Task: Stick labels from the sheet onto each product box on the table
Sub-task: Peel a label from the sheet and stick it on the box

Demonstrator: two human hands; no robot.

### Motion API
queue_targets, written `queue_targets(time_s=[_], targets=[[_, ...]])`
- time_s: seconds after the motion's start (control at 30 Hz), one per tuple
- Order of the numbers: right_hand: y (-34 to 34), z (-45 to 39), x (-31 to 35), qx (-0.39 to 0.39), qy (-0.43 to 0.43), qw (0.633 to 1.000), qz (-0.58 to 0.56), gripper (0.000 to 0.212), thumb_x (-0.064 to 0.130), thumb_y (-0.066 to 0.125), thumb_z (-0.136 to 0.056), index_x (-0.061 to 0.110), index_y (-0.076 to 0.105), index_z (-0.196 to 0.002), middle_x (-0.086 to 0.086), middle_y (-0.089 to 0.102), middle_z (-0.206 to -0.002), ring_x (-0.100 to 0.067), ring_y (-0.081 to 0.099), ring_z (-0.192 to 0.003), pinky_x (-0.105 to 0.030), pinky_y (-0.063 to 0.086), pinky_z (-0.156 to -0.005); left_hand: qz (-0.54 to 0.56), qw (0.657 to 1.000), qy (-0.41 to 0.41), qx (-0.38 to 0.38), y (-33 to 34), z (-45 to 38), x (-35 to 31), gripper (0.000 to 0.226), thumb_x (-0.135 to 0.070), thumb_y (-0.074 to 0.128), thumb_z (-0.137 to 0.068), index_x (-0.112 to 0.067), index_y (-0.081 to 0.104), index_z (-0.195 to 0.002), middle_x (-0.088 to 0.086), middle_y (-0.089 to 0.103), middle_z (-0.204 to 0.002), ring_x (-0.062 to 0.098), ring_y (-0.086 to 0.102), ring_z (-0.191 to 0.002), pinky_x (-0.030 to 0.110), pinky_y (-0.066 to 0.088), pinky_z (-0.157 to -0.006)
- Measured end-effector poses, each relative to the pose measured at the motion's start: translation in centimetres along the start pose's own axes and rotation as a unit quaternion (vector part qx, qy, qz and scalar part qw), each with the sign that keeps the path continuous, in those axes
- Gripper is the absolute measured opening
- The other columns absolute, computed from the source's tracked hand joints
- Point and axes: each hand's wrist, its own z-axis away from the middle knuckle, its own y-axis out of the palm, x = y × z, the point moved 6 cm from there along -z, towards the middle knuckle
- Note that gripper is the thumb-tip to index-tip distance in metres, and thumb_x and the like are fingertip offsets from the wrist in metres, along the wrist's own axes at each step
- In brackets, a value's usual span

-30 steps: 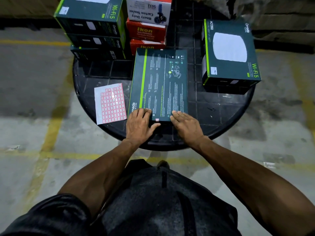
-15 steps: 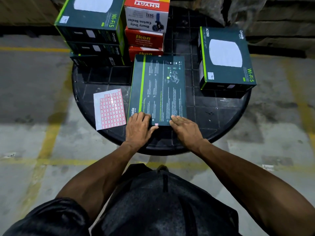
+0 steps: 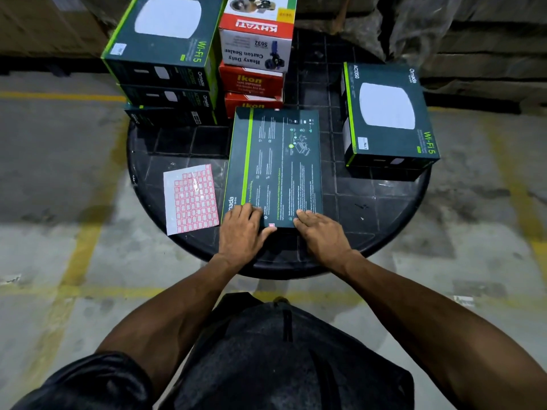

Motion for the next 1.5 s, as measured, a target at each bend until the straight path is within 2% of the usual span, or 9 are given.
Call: queue_targets(time_s=[0.2, 0.33, 0.47, 0.67, 0.8, 0.9, 1.03, 1.3, 1.5], targets=[[0.0, 0.1, 0.0, 0.007, 0.004, 1.0, -0.015, 0.045, 0.008, 0.071, -0.079, 0.005, 0.066, -0.123, -0.018, 0.06, -0.132, -0.032, 0.063, -0.115, -0.04, 0.048, -0.098, -0.011, 1.0, -0.007, -0.009, -0.3, -0.1, -0.2, 0.054, -0.062, 0.058, -0.082, -0.011, 0.066, -0.1, 0.006, 0.056, -0.089, 0.023, 0.051, -0.081, 0.036, 0.044, -0.073], [0.0, 0.0, 0.1, 0.0, -0.007, 1.0, -0.012, 0.048, 0.011, 0.046, -0.099, 0.007, 0.042, -0.146, -0.014, 0.034, -0.155, -0.029, 0.038, -0.141, -0.035, 0.025, -0.117, -0.022, 1.0, -0.005, -0.02, -0.2, -0.1, -0.2, 0.052, -0.061, 0.059, -0.081, -0.012, 0.066, -0.097, 0.006, 0.056, -0.086, 0.023, 0.051, -0.078, 0.036, 0.044, -0.071], [-0.3, 0.1, -0.1, 0.003, 0.001, 1.0, -0.02, 0.048, 0.013, 0.04, -0.102, 0.009, 0.035, -0.149, -0.012, 0.028, -0.158, -0.027, 0.032, -0.144, -0.033, 0.019, -0.118, -0.032, 0.999, 0.015, -0.013, 0.0, -0.1, -0.3, 0.051, -0.058, 0.062, -0.081, -0.01, 0.065, -0.1, 0.007, 0.057, -0.089, 0.024, 0.052, -0.079, 0.036, 0.044, -0.071], [-0.4, 0.3, 0.0, -0.012, 0.005, 0.999, -0.044, 0.042, 0.005, 0.053, -0.083, 0.002, 0.065, -0.123, -0.02, 0.059, -0.133, -0.035, 0.062, -0.116, -0.042, 0.047, -0.099, 0.031, 0.999, 0.024, 0.025, 0.4, 0.3, 0.5, 0.049, -0.042, 0.075, -0.079, -0.01, 0.061, -0.114, 0.007, 0.058, -0.101, 0.027, 0.052, -0.09, 0.038, 0.044, -0.078], [-0.6, 0.3, 0.2, -0.01, 0.001, 0.999, -0.033, 0.047, 0.009, 0.041, -0.1, 0.008, 0.041, -0.146, -0.012, 0.032, -0.156, -0.027, 0.036, -0.142, -0.033, 0.023, -0.117, 0.095, 0.994, 0.024, 0.048, -0.4, -0.2, 1.4, 0.059, -0.06, 0.048, -0.087, -0.011, 0.062, -0.117, 0.007, 0.058, -0.106, 0.028, 0.053, -0.097, 0.04, 0.048, -0.082], [-0.9, 0.3, 0.1, -0.018, 0.003, 0.999, -0.042, 0.047, 0.011, 0.041, -0.101, 0.01, 0.038, -0.148, -0.011, 0.03, -0.157, -0.026, 0.034, -0.143, -0.032, 0.021, -0.118, 0.12, 0.988, -0.028, 0.097, -0.7, -1.1, 1.6, 0.074, -0.068, 0.034, -0.086, -0.012, 0.053, -0.13, 0.008, 0.053, -0.129, 0.027, 0.046, -0.12, 0.043, 0.041, -0.099], [-0.9, 0.3, 0.2, -0.008, 0.001, 0.999, -0.041, 0.045, 0.008, 0.045, -0.099, 0.008, 0.044, -0.145, -0.013, 0.036, -0.154, -0.029, 0.039, -0.14, -0.035, 0.026, -0.116, 0.108, 0.972, -0.092, 0.185, 0.0, -1.7, 2.1, 0.091, -0.071, 0.04, -0.088, -0.011, 0.019, -0.153, 0.005, 0.017, -0.16, 0.025, 0.011, -0.147, 0.044, 0.016, -0.117], [-0.1, 0.4, -0.2, 0.0, 0.015, 0.999, -0.031, 0.046, 0.009, 0.07, -0.084, 0.008, 0.062, -0.129, -0.014, 0.057, -0.137, -0.028, 0.06, -0.121, -0.038, 0.045, -0.102, 0.074, 0.975, -0.107, 0.182, -0.5, -3.0, 1.5, 0.093, -0.075, 0.059, -0.074, -0.01, 0.035, -0.137, 0.011, 0.034, -0.144, 0.028, 0.031, -0.131, 0.041, 0.029, -0.106], [-0.3, 0.4, -0.1, -0.006, 0.011, 0.999, -0.029, 0.048, 0.005, 0.062, -0.089, 0.008, 0.055, -0.136, -0.013, 0.049, -0.145, -0.029, 0.052, -0.13, -0.038, 0.038, -0.109, 0.084, 0.967, -0.123, 0.206, -0.8, -4.1, 1.8, 0.069, -0.058, 0.063, -0.082, -0.01, 0.039, -0.125, 0.012, 0.04, -0.129, 0.028, 0.036, -0.119, 0.038, 0.033, -0.098]])
